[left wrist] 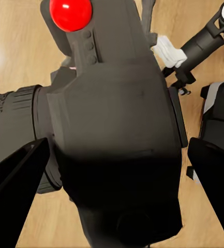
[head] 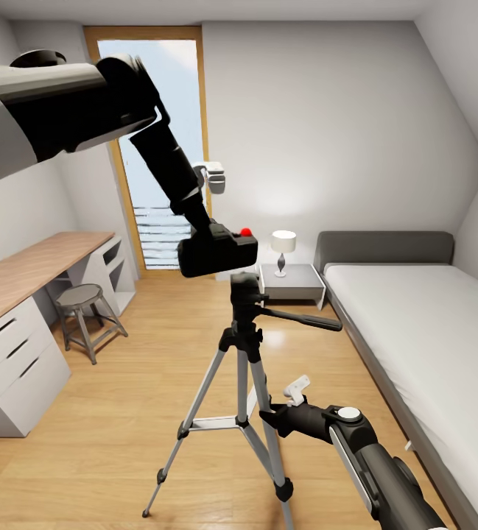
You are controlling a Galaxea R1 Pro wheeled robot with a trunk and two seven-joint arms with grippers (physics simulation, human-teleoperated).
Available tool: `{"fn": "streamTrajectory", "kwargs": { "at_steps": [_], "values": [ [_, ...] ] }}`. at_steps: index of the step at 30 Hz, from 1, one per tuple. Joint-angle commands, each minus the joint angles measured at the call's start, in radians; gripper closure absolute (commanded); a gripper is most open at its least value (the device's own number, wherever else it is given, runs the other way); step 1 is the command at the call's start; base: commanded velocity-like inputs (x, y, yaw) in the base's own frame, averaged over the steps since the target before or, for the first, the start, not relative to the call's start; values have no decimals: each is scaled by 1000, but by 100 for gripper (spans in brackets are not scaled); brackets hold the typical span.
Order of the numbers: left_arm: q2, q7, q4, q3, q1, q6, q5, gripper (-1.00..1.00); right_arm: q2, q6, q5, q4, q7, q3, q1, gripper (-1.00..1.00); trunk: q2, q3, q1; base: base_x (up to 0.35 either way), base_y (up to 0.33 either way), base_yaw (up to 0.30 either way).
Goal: Attach the digital camera to the camera tripod in the bedroom.
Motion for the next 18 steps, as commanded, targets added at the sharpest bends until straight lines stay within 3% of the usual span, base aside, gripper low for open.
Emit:
{"fn": "streamTrajectory", "kwargs": {
  "at_steps": [1, 9, 18],
  "values": [
    [-9, -1, 13, 0, 0, -4, 7, 100, 0, 11, 19, 12, 6, 1, -1, 100, -2, -3, 1, 0, 0, 0],
    [-71, -9, 114, 70, 35, -79, 11, 100, 0, 12, 20, 12, 6, 1, -1, 100, -2, -3, 1, 0, 0, 0],
    [-95, -12, 153, 95, 48, -94, 12, 100, 0, 12, 20, 12, 6, 1, -1, 100, -2, -3, 1, 0, 0, 0]
  ]
}}
